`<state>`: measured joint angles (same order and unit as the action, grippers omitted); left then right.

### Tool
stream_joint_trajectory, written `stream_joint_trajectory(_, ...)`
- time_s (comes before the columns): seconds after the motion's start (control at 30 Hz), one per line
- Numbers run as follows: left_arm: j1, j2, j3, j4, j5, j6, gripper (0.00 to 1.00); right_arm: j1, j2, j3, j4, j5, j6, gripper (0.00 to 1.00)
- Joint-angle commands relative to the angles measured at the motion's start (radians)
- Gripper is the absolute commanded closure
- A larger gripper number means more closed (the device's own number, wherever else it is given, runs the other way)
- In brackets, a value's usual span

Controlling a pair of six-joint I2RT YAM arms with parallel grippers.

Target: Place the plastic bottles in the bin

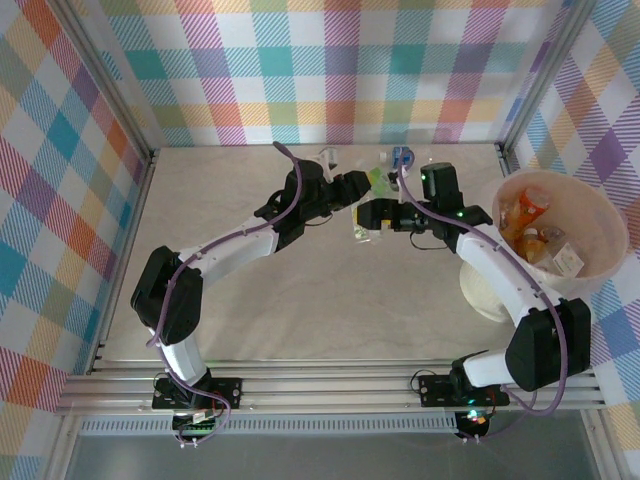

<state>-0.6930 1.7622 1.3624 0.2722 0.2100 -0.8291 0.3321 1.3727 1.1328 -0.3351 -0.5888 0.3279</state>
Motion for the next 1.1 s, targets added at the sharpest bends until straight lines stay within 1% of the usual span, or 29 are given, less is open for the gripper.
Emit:
stream_joint_trajectory(0.0, -0.019, -0.021, 0.053, 0.058, 0.023, -0.001, 0.67, 0.014, 0.010, 0.001, 0.105, -0.077, 0.063, 0.15)
stream_joint_trajectory(0.1, -0.029, -0.010, 0.073, 0.044, 0.018, 0.013, 0.67, 0.029, 0.031, 0.010, 0.080, -0.052, 0.053, 0.18)
stream_joint_trajectory(0.2, -0.032, -0.005, 0.080, 0.037, 0.018, 0.013, 0.67, 0.039, 0.033, 0.006, 0.071, -0.026, 0.047, 0.23)
stream_joint_trajectory(0.33, -0.031, -0.016, 0.073, 0.030, 0.008, 0.019, 0.66, 0.039, 0.019, 0.004, 0.025, 0.055, 0.026, 0.36)
stream_joint_trajectory(0.43, -0.032, -0.027, 0.075, 0.008, 0.004, 0.028, 0.63, 0.039, 0.001, 0.004, 0.000, 0.105, 0.011, 0.43)
stream_joint_trajectory(0.5, -0.033, -0.034, 0.080, -0.016, 0.001, 0.035, 0.59, 0.039, -0.011, 0.004, -0.002, 0.110, 0.015, 0.45)
stream_joint_trajectory(0.6, -0.033, -0.046, 0.084, -0.045, -0.005, 0.049, 0.45, 0.039, -0.032, 0.002, -0.003, 0.164, 0.022, 0.48)
stream_joint_trajectory(0.7, -0.031, -0.069, 0.075, -0.048, -0.012, 0.068, 0.21, 0.038, -0.052, 0.011, -0.025, 0.275, 0.017, 0.51)
stream_joint_trajectory(0.73, -0.032, -0.078, 0.071, -0.048, -0.009, 0.073, 0.14, 0.036, -0.058, 0.019, -0.037, 0.315, 0.007, 0.51)
stream_joint_trajectory(0.77, -0.032, -0.089, 0.065, -0.046, -0.004, 0.080, 0.10, 0.036, -0.064, 0.029, -0.052, 0.342, -0.008, 0.51)
stream_joint_trajectory(0.83, -0.032, -0.113, 0.045, -0.018, 0.018, 0.093, 0.04, 0.033, -0.077, 0.042, -0.066, 0.398, -0.036, 0.51)
stream_joint_trajectory(0.9, -0.031, -0.140, 0.004, 0.052, 0.060, 0.114, 0.00, 0.024, -0.094, 0.049, -0.065, 0.450, -0.068, 0.51)
stream_joint_trajectory(0.97, -0.032, -0.164, -0.030, 0.116, 0.118, 0.134, 0.00, 0.008, -0.101, 0.065, -0.057, 0.478, -0.095, 0.51)
stream_joint_trajectory(1.07, -0.034, -0.177, -0.038, 0.128, 0.196, 0.153, 0.00, -0.016, -0.102, 0.106, -0.050, 0.512, -0.135, 0.51)
